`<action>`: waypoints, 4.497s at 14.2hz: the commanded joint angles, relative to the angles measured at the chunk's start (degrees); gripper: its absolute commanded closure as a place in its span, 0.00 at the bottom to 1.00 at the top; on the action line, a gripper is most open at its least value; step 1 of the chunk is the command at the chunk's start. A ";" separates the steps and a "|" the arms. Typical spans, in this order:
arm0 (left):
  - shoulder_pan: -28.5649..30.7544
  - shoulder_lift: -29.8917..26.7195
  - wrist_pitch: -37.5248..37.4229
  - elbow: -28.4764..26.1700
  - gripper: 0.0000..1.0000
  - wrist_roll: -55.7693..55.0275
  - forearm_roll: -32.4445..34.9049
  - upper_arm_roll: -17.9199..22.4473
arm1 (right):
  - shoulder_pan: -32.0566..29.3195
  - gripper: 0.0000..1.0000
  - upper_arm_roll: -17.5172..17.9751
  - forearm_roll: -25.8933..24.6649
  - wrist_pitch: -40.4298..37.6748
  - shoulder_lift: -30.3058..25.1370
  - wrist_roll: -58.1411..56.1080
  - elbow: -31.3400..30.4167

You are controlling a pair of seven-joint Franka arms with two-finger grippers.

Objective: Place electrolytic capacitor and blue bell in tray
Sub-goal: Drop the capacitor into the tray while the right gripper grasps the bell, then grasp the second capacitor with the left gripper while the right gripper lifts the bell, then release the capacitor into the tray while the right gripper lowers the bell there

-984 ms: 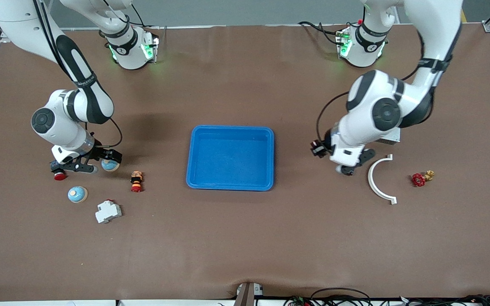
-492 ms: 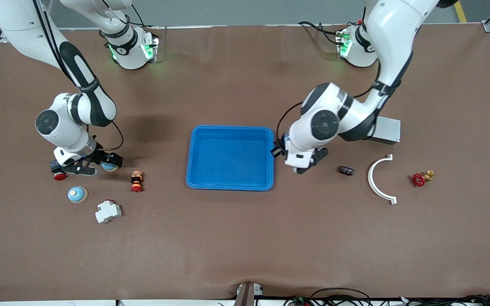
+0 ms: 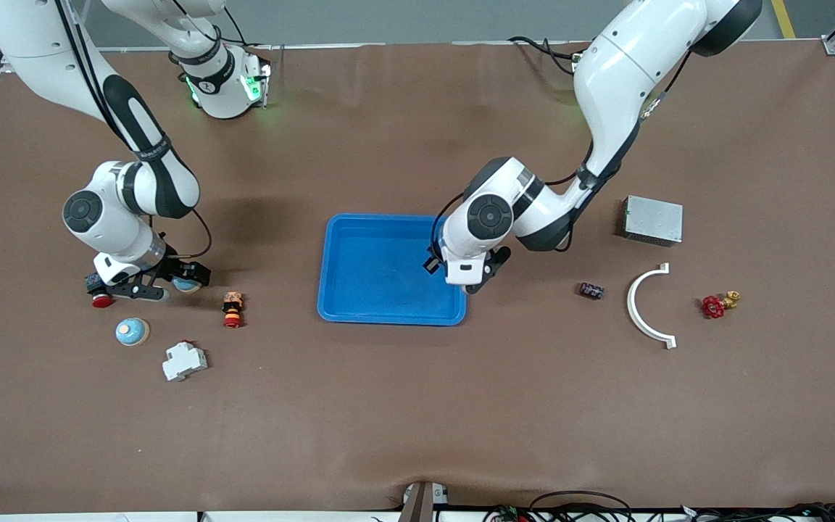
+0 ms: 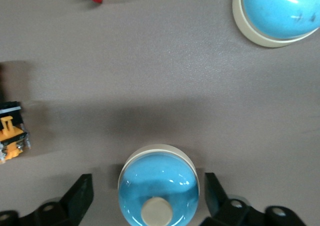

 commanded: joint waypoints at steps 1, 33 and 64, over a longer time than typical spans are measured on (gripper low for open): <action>-2.64 1.30 0.11 1.32 0.96 -3.41 1.16 1.97 | 0.30 0.75 0.00 0.48 0.11 0.51 -0.34 0.58; 17.30 -6.34 -7.71 -10.54 0.09 -5.18 20.32 8.83 | 37.73 1.00 0.35 0.84 -19.58 -5.56 65.21 11.21; -1.68 5.08 5.98 12.31 1.00 -24.77 13.81 4.70 | 42.40 0.00 -0.09 -0.48 -14.04 13.35 78.85 25.45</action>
